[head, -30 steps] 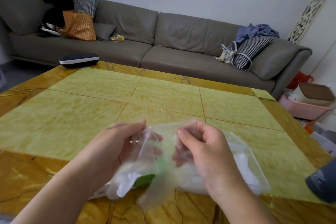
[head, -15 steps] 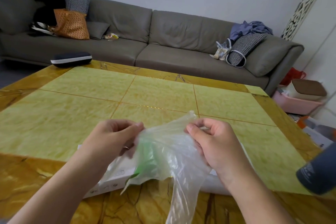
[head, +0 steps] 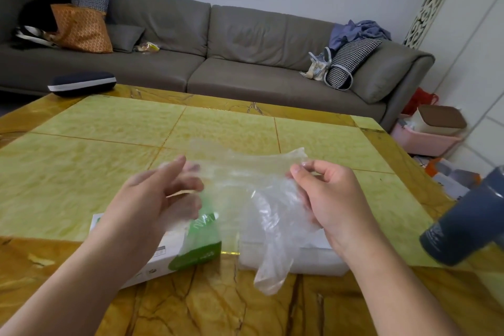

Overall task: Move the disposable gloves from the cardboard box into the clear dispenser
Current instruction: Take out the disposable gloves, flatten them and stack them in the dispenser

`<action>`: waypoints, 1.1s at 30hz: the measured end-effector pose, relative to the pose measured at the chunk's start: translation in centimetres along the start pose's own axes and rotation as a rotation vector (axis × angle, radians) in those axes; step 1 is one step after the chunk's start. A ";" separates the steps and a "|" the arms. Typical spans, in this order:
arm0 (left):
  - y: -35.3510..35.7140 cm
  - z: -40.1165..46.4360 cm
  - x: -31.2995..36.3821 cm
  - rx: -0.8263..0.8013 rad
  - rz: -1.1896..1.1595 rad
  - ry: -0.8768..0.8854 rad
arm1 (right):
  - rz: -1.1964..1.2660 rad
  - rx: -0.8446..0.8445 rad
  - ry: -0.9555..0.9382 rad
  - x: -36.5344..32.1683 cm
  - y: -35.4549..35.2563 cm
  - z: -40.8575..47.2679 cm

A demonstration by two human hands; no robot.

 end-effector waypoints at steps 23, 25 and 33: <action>16.3 2.9 -10.0 -0.671 1.691 0.074 | -0.888 0.038 0.048 4.5 -4.8 3.1; 16.6 2.9 -10.4 -0.706 1.695 0.043 | -0.928 0.016 0.076 4.5 -4.9 3.0; 17.9 3.3 -10.8 -0.749 1.746 0.101 | -1.023 0.041 0.107 3.5 -5.3 2.3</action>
Point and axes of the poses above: each hand's wrist, its own z-axis towards the middle knuckle, its own y-axis out of the palm, x = y × z, the point moved 9 cm from there along z, towards the middle knuckle
